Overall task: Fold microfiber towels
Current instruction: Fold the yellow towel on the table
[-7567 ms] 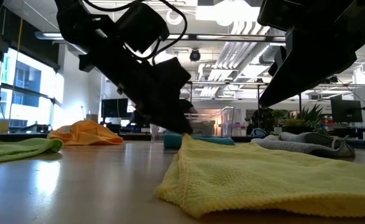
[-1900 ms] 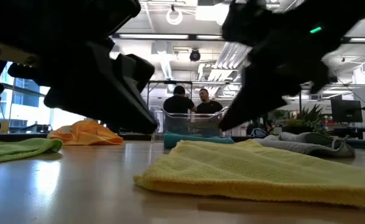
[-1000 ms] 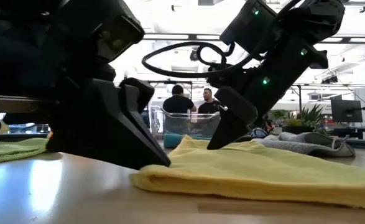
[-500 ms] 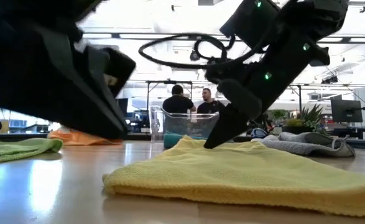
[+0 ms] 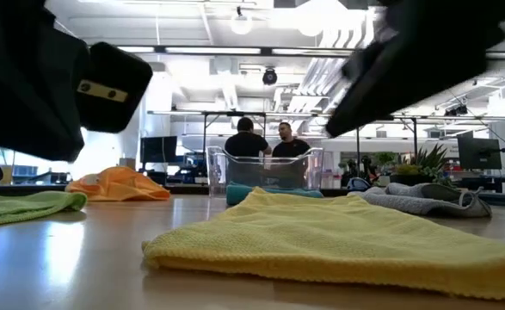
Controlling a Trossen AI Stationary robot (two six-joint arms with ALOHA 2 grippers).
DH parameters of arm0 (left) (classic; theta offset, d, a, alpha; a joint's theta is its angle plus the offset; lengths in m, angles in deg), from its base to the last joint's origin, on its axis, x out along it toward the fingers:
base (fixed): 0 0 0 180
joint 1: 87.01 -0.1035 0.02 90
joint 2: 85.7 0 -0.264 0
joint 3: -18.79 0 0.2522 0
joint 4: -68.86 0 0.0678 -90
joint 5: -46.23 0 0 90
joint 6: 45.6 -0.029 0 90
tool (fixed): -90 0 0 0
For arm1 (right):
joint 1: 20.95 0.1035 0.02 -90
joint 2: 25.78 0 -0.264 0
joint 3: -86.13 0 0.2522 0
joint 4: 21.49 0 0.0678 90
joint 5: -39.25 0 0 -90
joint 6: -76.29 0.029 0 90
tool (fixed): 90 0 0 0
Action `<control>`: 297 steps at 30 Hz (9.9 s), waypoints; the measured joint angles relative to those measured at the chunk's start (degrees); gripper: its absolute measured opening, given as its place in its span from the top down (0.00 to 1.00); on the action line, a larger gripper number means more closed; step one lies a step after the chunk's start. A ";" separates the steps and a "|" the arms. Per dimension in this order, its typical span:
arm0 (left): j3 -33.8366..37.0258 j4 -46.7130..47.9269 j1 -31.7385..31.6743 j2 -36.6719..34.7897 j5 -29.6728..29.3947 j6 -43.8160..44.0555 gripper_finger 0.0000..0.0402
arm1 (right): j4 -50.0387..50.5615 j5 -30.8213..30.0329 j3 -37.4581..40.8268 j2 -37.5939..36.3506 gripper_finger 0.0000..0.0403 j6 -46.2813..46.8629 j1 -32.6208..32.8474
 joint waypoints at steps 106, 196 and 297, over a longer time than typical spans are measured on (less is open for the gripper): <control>-15.07 11.60 0.36 12.51 -9.22 -19.17 0.58 | 44.42 -9.84 -41.21 23.88 1.00 11.46 9.88; -17.27 31.05 -1.15 -0.25 3.35 4.59 0.65 | 24.71 -11.28 -31.81 25.79 0.99 5.90 13.40; -12.81 36.07 -9.99 -6.84 -22.37 27.21 1.00 | 53.13 -13.69 -30.70 11.37 1.00 30.97 -0.54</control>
